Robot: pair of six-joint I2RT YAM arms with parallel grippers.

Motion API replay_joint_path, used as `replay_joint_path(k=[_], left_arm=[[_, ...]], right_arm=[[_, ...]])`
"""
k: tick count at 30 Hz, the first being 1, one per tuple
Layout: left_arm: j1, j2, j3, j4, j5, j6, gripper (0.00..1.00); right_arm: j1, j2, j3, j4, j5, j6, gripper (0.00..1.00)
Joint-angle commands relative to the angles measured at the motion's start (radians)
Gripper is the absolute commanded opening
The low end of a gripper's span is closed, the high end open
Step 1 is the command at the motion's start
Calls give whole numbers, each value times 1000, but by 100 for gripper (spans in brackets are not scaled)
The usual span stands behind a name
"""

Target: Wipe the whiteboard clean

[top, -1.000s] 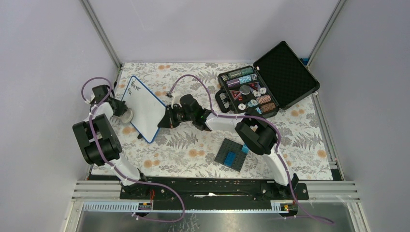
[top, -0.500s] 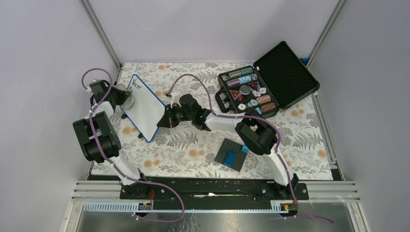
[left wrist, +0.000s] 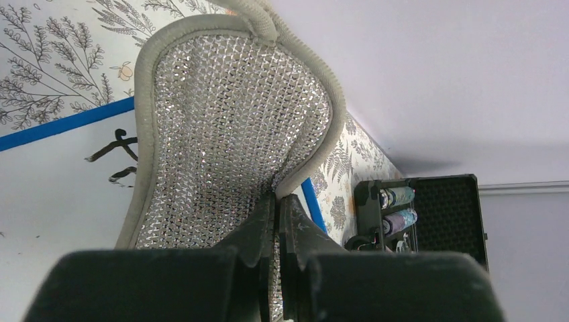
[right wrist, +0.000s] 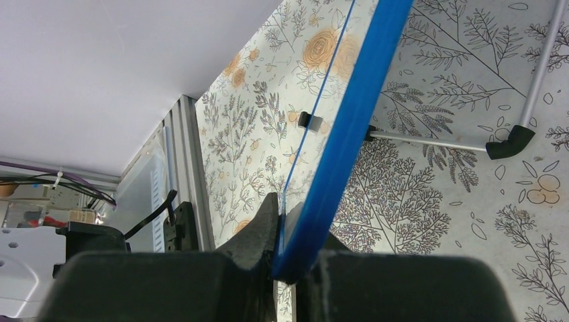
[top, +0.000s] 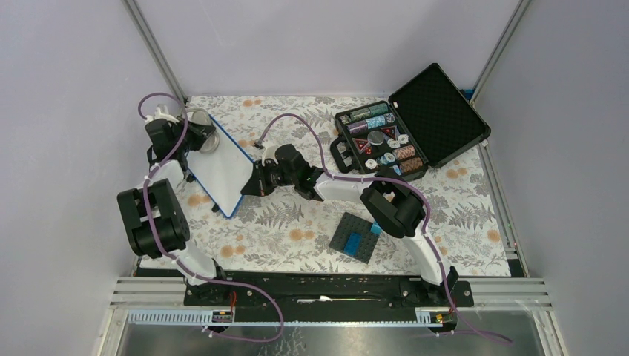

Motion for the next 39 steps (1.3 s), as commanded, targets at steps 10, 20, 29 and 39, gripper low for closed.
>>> replay_joint_path(k=[10,20,29,39], left_arm=[[119,138,50,-321,-168,-75,0],[86,179,70,-94,2,-71,0],[-54,113,176,110,137,-155,0],[37,197,109,79,109,-198,0]], right_arm=[[69,6,35,-10,-171,-56,0],[70,2,35,-18,-170,-63,0],[70,14,43,9,-213,-47,0],[69,20,39,15,-230,-39,0]])
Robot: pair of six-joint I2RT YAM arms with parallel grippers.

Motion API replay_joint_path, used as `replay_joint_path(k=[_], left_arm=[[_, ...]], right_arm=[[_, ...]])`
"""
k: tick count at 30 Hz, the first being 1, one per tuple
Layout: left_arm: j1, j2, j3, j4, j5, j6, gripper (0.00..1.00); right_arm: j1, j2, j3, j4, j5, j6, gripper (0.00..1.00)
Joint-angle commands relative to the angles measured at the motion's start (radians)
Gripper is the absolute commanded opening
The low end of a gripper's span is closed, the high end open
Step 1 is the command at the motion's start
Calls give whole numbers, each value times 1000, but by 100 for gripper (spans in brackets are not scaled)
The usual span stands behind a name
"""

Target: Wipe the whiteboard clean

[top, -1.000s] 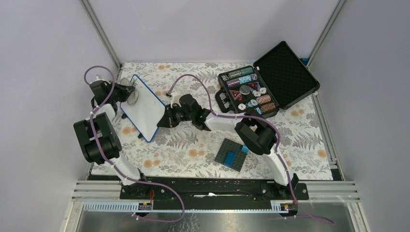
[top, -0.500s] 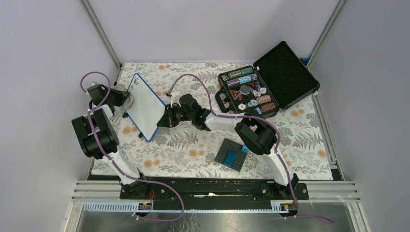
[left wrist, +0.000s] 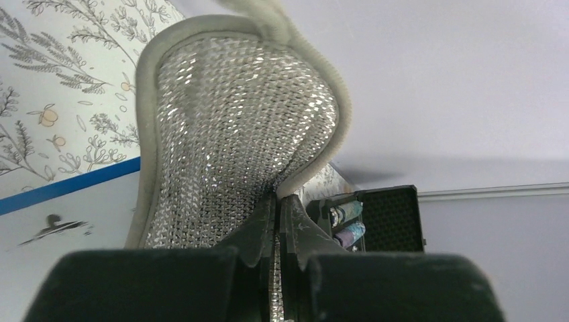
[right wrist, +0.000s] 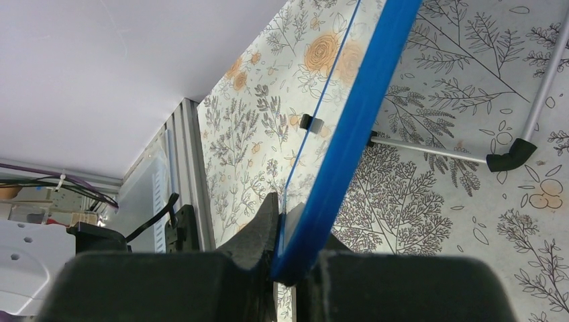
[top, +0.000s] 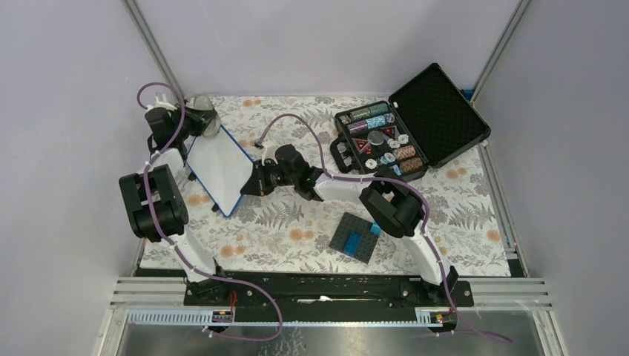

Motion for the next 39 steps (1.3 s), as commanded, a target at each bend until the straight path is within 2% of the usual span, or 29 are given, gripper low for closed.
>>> replay_joint_path(k=[1,6,8,13,22,25,28,33,37,39], left_arm=[[79,67,-65,-20,45,-54,0],[128,105,-23,-268,-74,-15,0],[133,120,-4,-319,-125,4,0],[145,152,5,-246,-62,-17,0],[1,68,50,61,167,-41,0],[-11,67,51,167,221,-91,0],[-4,99,49,181,226,-136,0],[59,144,51,-16,132,-79,0],[128,183,68,-303,-1,-8,0],[152,206,68,-326,5,-10,0]], right_arm=[[69,13,39,-5,-231,-50,0],[69,23,47,-6,-237,-46,0],[69,25,50,-6,-239,-44,0],[69,26,52,-14,-240,-51,0],[69,33,58,-13,-254,-51,0],[69,30,53,-11,-257,-53,0],[69,25,51,-11,-258,-57,0],[69,24,46,-16,-260,-65,0],[69,27,48,-20,-263,-68,0],[69,27,50,-22,-265,-69,0]])
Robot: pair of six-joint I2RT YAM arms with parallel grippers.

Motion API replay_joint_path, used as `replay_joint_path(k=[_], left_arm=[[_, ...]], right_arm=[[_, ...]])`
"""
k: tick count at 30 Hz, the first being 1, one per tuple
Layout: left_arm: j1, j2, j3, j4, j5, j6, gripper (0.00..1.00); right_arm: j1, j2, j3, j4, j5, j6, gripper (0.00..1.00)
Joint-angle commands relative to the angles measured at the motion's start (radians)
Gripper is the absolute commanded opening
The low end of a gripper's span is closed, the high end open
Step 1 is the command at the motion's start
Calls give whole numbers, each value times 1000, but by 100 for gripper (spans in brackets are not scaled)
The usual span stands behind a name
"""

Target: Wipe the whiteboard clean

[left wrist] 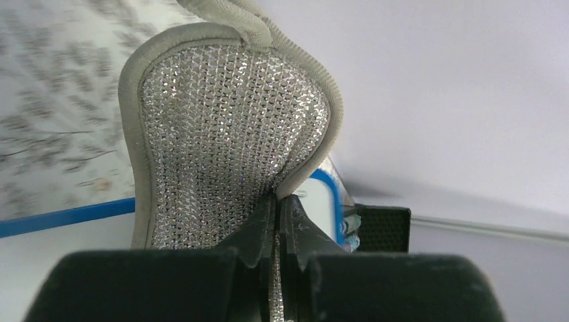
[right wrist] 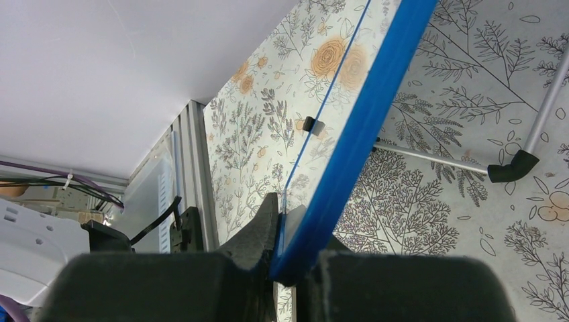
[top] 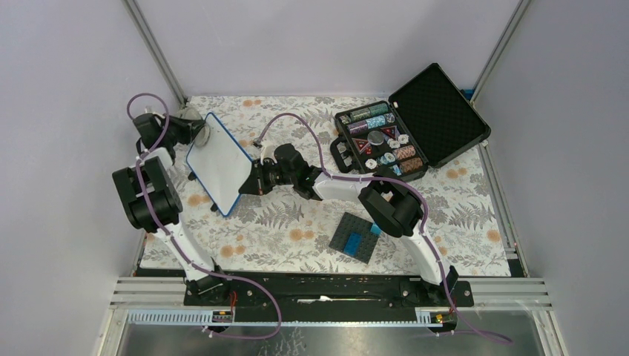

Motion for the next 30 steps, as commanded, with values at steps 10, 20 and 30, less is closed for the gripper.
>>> replay_joint_path(k=[10,20,30], left_arm=[[-78,9,19,-135,14,130,0],[-273,-121,-8,-274,-71,248,0],[-210,13,116,-269,-99,112,0]], right_arm=[[69,19,34,-32,-250,-78,0],[69,15,30,-42,-247,-88,0],[69,16,42,-55,-251,-95,0]])
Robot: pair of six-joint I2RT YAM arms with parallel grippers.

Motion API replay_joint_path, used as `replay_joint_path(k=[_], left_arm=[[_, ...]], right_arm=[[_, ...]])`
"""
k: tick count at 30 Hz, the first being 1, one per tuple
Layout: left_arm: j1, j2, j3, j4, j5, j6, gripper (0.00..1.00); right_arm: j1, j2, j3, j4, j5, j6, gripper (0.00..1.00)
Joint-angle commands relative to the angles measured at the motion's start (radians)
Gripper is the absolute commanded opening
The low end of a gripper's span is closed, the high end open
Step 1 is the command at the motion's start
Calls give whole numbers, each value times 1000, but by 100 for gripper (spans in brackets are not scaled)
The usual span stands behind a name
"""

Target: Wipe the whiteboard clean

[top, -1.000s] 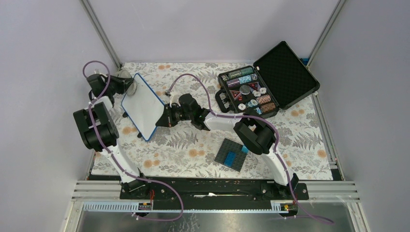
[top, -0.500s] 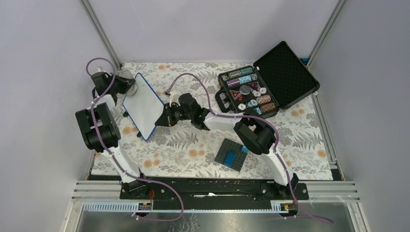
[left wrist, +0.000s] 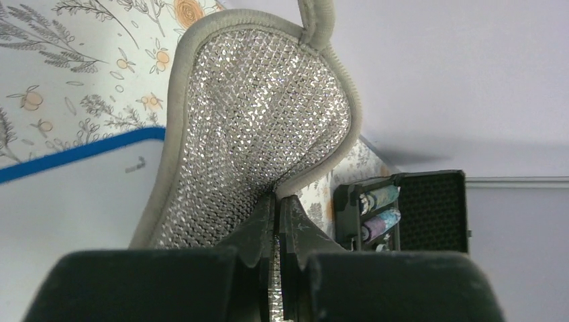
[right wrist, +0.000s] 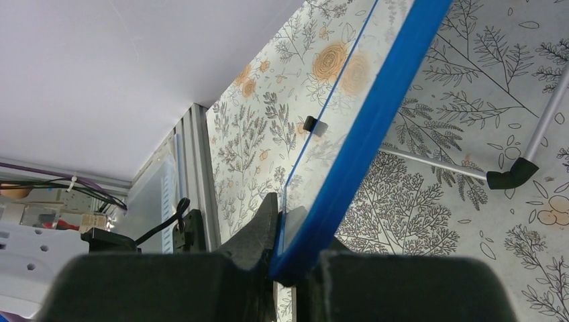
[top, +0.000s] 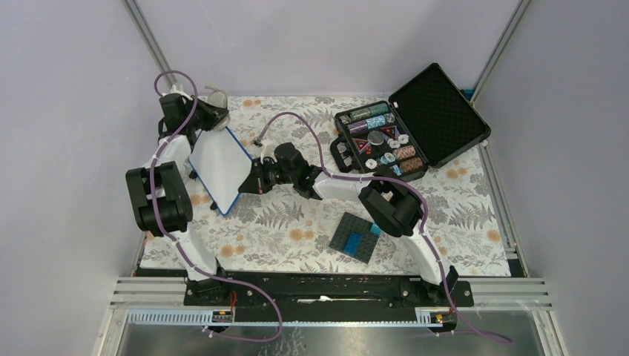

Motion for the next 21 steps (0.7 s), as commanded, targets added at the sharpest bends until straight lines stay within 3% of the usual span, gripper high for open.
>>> replay_joint_path(k=[1,13,15,18,21], left_arm=[[3,132,59,-63,72,-123,0],[204,-105,-215,213,118,-273,0],[215,-131,-257,231,107,-294,0],[223,-173,-359,382,132,-370,0],[233,-215,-393,402,145,-378,0]], right_arm=[[70,16,37,-61,-248,-103,0],[72,29,39,-54,-244,-92,0],[72,29,42,-63,-238,-100,0],[72,31,47,-71,-235,-105,0],[72,36,51,-70,-234,-98,0]])
